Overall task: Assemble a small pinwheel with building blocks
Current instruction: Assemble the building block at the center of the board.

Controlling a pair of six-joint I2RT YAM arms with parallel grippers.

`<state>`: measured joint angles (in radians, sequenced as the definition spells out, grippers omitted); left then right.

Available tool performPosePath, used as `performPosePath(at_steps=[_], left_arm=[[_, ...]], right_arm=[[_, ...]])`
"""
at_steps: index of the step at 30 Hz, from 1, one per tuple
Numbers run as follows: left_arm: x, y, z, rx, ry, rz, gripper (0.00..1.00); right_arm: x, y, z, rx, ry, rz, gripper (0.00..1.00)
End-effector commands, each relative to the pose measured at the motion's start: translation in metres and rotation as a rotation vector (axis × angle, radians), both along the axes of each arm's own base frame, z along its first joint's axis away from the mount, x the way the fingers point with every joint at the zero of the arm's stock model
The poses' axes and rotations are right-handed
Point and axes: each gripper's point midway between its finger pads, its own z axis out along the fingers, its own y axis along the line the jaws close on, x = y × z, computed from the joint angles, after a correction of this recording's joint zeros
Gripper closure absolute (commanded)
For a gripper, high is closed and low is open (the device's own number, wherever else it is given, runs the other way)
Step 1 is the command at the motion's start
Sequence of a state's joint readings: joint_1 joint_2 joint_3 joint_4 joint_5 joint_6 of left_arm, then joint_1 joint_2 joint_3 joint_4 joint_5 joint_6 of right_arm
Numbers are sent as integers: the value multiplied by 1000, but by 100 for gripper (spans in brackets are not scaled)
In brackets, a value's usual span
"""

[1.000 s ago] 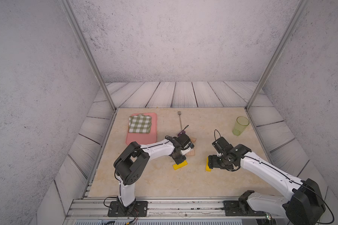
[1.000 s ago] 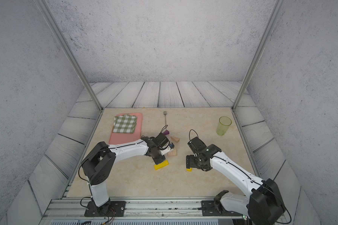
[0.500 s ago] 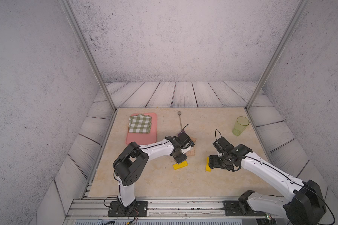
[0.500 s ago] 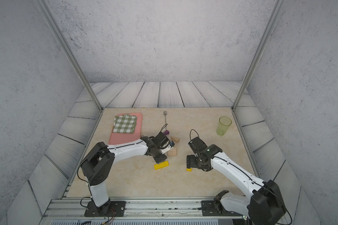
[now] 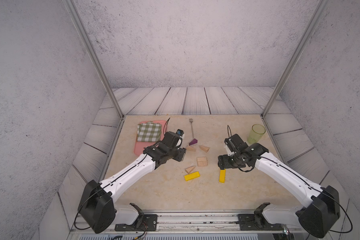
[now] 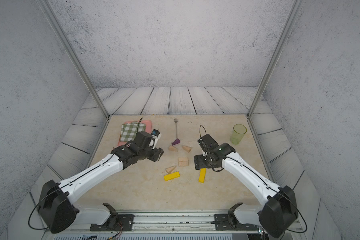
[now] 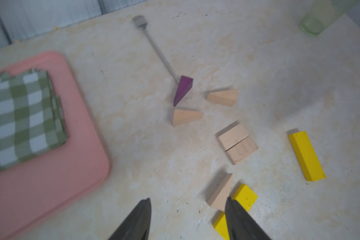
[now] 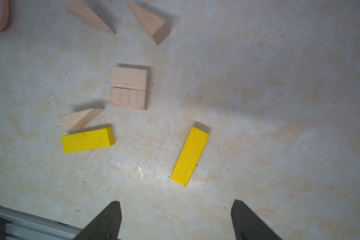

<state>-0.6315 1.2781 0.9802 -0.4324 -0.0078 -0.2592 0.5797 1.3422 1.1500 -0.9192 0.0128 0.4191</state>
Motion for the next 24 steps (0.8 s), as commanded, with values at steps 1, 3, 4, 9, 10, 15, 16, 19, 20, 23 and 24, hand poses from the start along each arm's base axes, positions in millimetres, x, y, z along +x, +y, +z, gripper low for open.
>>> performPosePath(at_steps=[1, 3, 4, 9, 10, 15, 16, 19, 20, 23, 24], left_arm=[[-22, 30, -14, -91, 69, 175, 37], [-32, 44, -13, -117, 49, 216, 36], [-38, 51, -11, -131, 40, 238, 36], [-60, 71, -8, -177, 24, 282, 34], [-63, 73, -10, -184, 26, 287, 34], [-76, 77, -24, -198, 69, 298, 33], [-78, 76, -26, -205, 78, 295, 33], [-81, 76, -31, -205, 90, 290, 33], [-82, 77, -32, -205, 93, 289, 33], [-86, 78, -36, -204, 103, 286, 33], [-88, 78, -38, -205, 109, 282, 33]], right_arm=[[25, 22, 1, -28, -27, 134, 14], [42, 36, -1, -38, -31, 178, 15], [50, 44, -4, -44, -31, 197, 16], [87, 81, -21, -70, -35, 277, 18], [94, 89, -24, -80, -38, 294, 18], [120, 120, -45, -106, -37, 369, 18], [124, 126, -52, -115, -31, 386, 19], [135, 138, -68, -144, -21, 420, 19], [138, 141, -73, -153, -17, 427, 19], [146, 148, -88, -181, 1, 452, 20], [147, 152, -93, -189, 9, 464, 20]])
